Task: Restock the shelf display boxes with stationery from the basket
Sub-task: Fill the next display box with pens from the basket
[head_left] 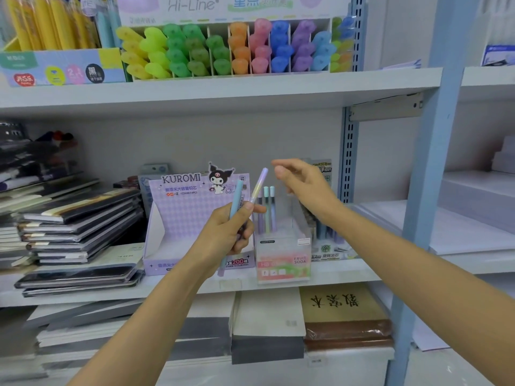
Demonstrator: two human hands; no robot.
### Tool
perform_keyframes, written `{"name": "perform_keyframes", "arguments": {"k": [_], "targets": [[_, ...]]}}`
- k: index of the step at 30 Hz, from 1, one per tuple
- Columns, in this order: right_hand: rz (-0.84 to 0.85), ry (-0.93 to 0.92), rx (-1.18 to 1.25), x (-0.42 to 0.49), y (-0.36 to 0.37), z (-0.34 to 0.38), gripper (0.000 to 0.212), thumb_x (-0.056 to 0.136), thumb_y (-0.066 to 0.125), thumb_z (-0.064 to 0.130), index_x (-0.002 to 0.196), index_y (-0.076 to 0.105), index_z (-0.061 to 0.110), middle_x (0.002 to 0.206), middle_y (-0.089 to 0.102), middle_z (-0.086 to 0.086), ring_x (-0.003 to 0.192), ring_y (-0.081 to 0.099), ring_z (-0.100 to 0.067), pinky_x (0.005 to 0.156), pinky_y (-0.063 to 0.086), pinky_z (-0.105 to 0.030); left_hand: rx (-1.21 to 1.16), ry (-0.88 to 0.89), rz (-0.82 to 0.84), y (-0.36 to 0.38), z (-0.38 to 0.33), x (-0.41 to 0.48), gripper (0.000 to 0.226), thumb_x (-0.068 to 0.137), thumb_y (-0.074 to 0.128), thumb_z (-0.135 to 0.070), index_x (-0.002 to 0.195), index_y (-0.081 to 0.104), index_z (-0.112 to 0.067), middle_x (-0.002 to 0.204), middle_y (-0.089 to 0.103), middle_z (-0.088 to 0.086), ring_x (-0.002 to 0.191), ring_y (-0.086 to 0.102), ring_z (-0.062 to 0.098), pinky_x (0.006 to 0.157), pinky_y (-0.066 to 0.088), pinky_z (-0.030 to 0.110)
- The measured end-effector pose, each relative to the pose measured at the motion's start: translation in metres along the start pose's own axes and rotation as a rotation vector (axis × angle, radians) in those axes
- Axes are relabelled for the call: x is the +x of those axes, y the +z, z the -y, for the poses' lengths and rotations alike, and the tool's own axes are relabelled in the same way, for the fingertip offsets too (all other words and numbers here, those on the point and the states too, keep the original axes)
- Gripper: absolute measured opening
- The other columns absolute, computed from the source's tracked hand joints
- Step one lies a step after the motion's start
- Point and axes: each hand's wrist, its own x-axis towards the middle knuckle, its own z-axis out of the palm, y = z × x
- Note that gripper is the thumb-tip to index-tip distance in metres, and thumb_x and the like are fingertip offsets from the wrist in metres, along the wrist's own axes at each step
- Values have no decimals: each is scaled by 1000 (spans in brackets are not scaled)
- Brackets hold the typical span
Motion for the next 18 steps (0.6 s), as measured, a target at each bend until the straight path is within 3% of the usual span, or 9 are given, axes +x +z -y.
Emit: {"name": "perform_keyframes", "arguments": {"k": [2, 4, 7, 10, 15, 18], "targets": [[116, 45, 223, -6, -1, 13, 30, 98, 54, 25, 125, 59, 14, 91, 67, 1, 64, 56, -6, 61, 47, -21, 0, 9, 35, 4, -4, -1, 31, 98, 48, -44, 103, 71, -24, 60, 52, 0, 43, 40, 12, 40, 33, 20], [164, 37, 263, -10, -1, 22, 22, 96, 57, 15, 115, 62, 4, 80, 66, -2, 60, 56, -10, 59, 48, -21, -5, 15, 67, 7, -7, -2, 32, 97, 48, -44, 107, 70, -23, 64, 59, 6, 43, 49, 15, 38, 35, 21], [64, 79, 396, -12, -7, 30, 14, 95, 57, 7, 104, 61, -4, 77, 64, -8, 59, 61, -10, 61, 53, -19, -36, -5, 0, 7, -13, -3, 35, 96, 51, -43, 111, 68, -16, 69, 65, 5, 40, 47, 13, 36, 29, 17], [-9, 112, 540, -16, -20, 30, 17, 96, 55, 4, 108, 59, -6, 84, 64, -14, 67, 66, -12, 69, 57, -20, -130, -22, -167, 1, -19, -5, 36, 89, 65, -35, 109, 67, -5, 77, 66, 1, 37, 38, 9, 35, 24, 14], [229, 117, 289, -31, -32, 26, 19, 88, 66, 8, 106, 66, 2, 86, 74, -8, 77, 70, -15, 73, 57, -21, -295, 28, -351, -1, -34, -11, 18, 86, 71, -28, 90, 70, -11, 84, 74, 1, 38, 42, 5, 33, 24, 14], [362, 103, 181, -36, -32, 26, 21, 86, 70, 13, 105, 69, 6, 94, 75, -7, 87, 71, -20, 81, 57, -26, -335, 43, -381, 7, -43, -13, 17, 84, 72, -26, 94, 70, -12, 88, 75, 4, 38, 43, 5, 33, 25, 14]]}}
